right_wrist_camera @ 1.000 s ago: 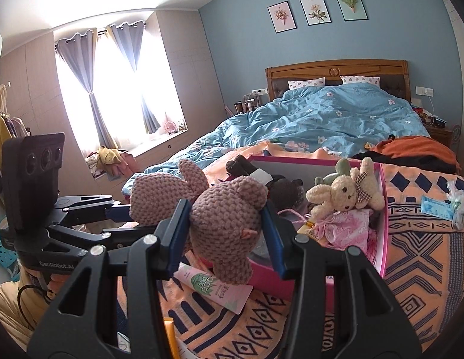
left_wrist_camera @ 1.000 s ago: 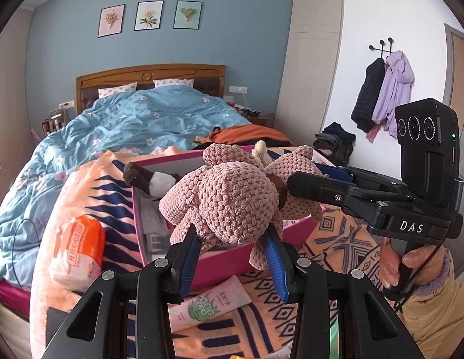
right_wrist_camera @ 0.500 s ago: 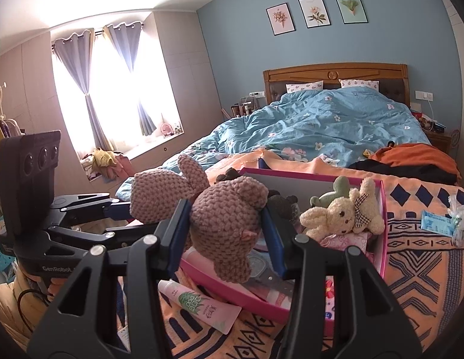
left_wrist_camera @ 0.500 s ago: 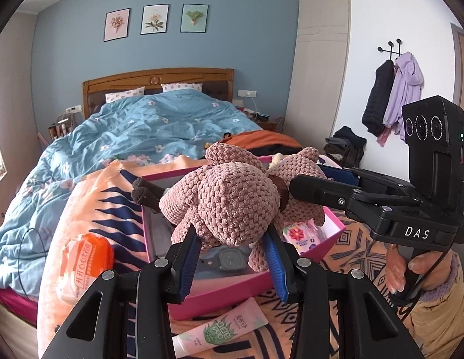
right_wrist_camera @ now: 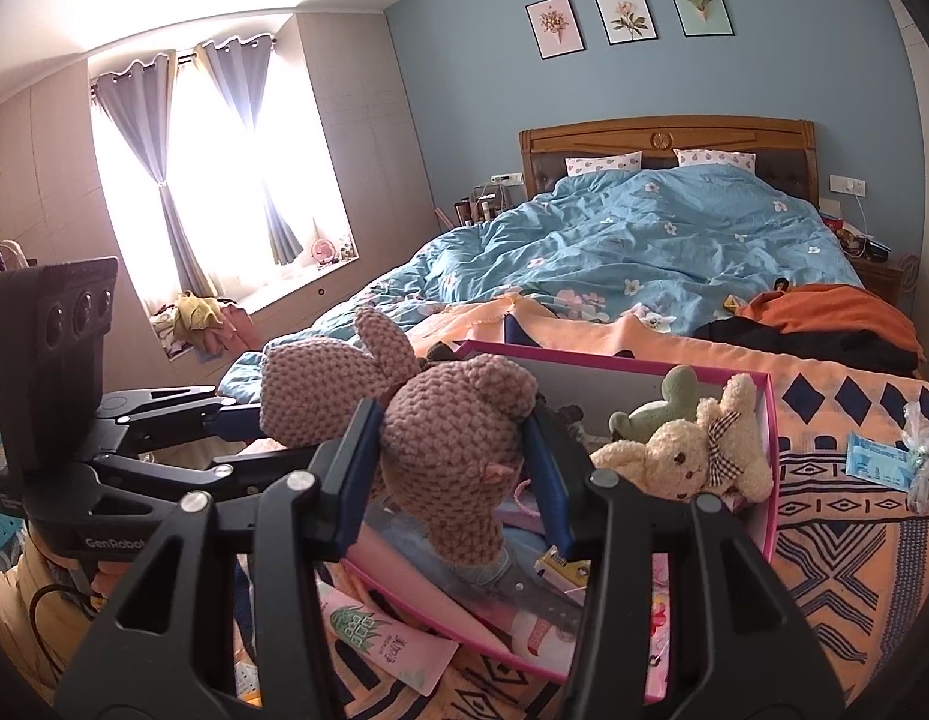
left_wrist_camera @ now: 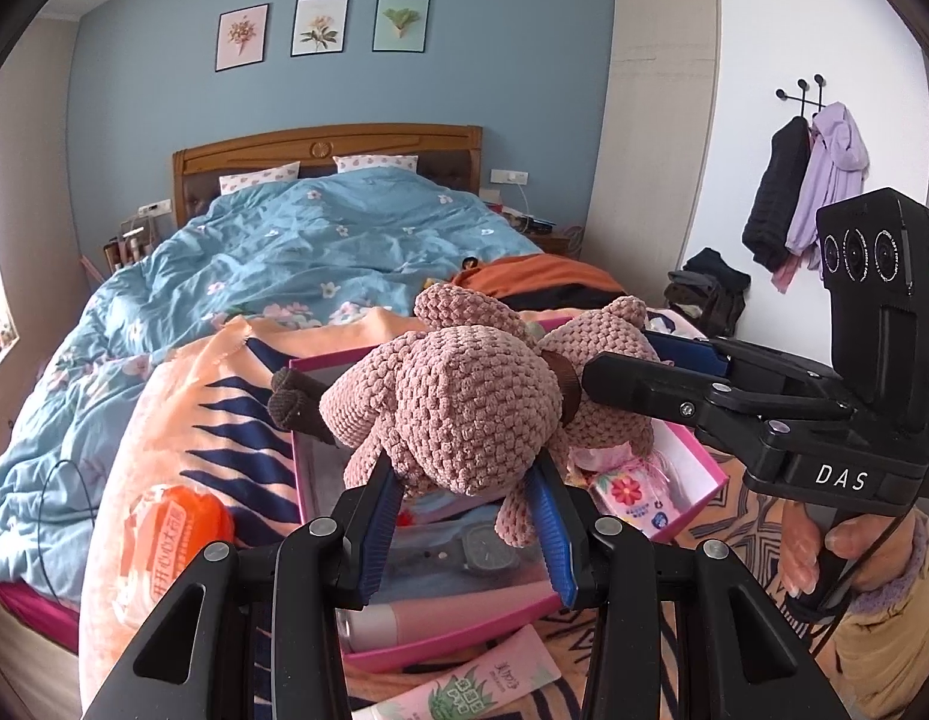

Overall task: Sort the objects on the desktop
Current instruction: 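Lower the pink knitted bear into the pink box with the right gripper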

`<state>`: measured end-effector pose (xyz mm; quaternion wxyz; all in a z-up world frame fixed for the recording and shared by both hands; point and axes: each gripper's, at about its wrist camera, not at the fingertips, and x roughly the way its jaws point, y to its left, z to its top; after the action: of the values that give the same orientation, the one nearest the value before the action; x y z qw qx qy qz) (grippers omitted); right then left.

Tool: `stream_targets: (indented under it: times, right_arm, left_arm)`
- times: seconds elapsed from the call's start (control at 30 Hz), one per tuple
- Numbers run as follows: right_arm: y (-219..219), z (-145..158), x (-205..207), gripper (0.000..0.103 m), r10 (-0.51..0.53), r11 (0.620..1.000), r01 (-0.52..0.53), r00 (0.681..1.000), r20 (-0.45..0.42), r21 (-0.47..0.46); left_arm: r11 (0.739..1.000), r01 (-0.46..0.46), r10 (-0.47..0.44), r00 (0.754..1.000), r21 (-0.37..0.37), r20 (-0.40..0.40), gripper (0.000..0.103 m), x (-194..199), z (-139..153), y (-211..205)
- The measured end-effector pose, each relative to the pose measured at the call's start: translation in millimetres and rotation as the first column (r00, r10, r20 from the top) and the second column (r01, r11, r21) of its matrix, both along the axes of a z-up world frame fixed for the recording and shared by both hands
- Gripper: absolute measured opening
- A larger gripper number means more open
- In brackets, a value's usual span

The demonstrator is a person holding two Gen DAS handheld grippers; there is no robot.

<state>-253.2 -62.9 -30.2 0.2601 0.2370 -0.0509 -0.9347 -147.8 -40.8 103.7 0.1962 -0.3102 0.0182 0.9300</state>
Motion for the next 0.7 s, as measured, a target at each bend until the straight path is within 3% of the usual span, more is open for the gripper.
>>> stream_targets:
  times: [0.7]
  right_arm:
    - [7.5,-4.7,-41.5,0.050,-0.024,1.000,0.025,0.998,0.058,-0.011]
  left_arm:
    - [1.000,-0.017,0.017,1.000,-0.011,0.025,0.042,-31.6,-5.3,4.3]
